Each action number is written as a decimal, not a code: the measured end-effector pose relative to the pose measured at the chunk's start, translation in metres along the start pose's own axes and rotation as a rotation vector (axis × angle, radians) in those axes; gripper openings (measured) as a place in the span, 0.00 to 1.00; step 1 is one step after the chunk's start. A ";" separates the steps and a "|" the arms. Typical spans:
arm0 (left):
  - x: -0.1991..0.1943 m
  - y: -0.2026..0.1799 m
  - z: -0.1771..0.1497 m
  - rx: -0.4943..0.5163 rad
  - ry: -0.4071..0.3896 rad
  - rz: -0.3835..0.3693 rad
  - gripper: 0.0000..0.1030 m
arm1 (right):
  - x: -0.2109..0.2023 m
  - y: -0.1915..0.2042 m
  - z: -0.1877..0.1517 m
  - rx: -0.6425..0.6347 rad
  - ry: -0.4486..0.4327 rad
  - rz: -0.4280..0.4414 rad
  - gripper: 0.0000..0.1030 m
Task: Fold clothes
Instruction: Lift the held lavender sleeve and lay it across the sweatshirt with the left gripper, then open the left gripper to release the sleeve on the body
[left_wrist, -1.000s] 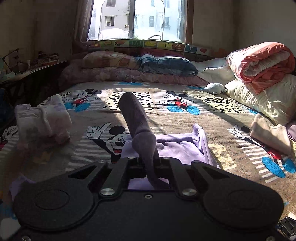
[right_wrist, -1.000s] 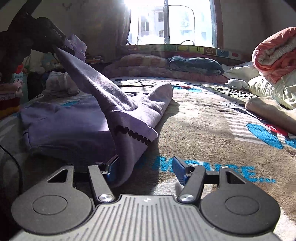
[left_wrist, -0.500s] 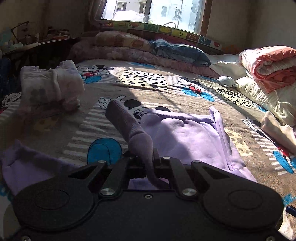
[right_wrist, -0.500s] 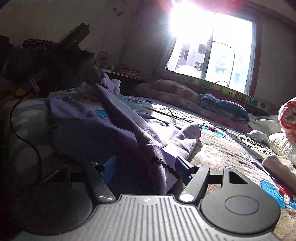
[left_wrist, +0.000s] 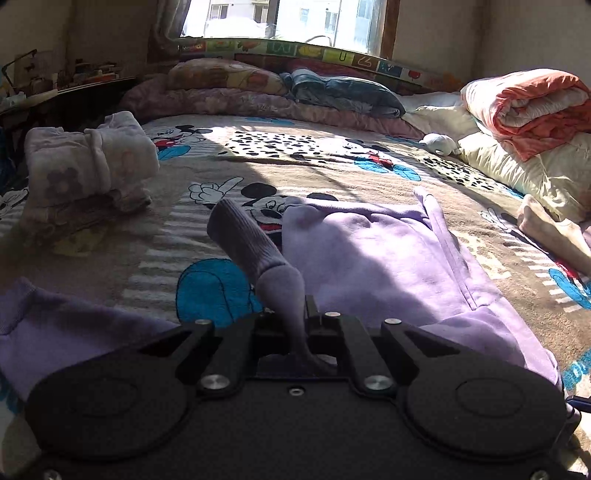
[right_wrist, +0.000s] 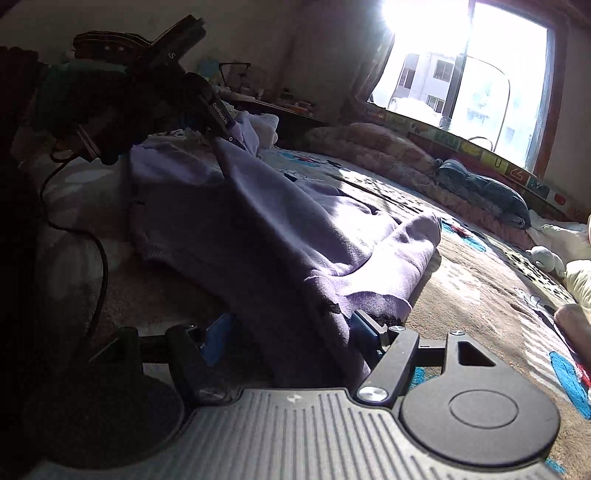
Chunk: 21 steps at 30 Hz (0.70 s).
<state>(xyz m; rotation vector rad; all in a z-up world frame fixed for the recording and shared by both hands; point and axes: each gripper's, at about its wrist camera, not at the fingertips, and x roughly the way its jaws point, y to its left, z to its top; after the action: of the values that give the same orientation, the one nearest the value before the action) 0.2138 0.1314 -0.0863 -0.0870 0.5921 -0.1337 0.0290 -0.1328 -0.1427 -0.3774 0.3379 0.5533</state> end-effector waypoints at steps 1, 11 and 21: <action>0.001 0.001 -0.002 0.003 0.002 -0.001 0.03 | -0.001 0.001 0.002 -0.010 -0.015 -0.004 0.68; 0.015 0.007 -0.015 0.035 0.046 0.044 0.05 | 0.020 -0.003 -0.002 0.042 0.090 0.094 0.77; 0.009 0.044 -0.022 -0.255 0.065 0.012 0.27 | 0.018 -0.005 -0.006 0.054 0.073 0.105 0.78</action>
<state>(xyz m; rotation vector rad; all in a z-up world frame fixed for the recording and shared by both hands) 0.2135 0.1728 -0.1153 -0.3268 0.6729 -0.0491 0.0447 -0.1317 -0.1542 -0.3292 0.4443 0.6323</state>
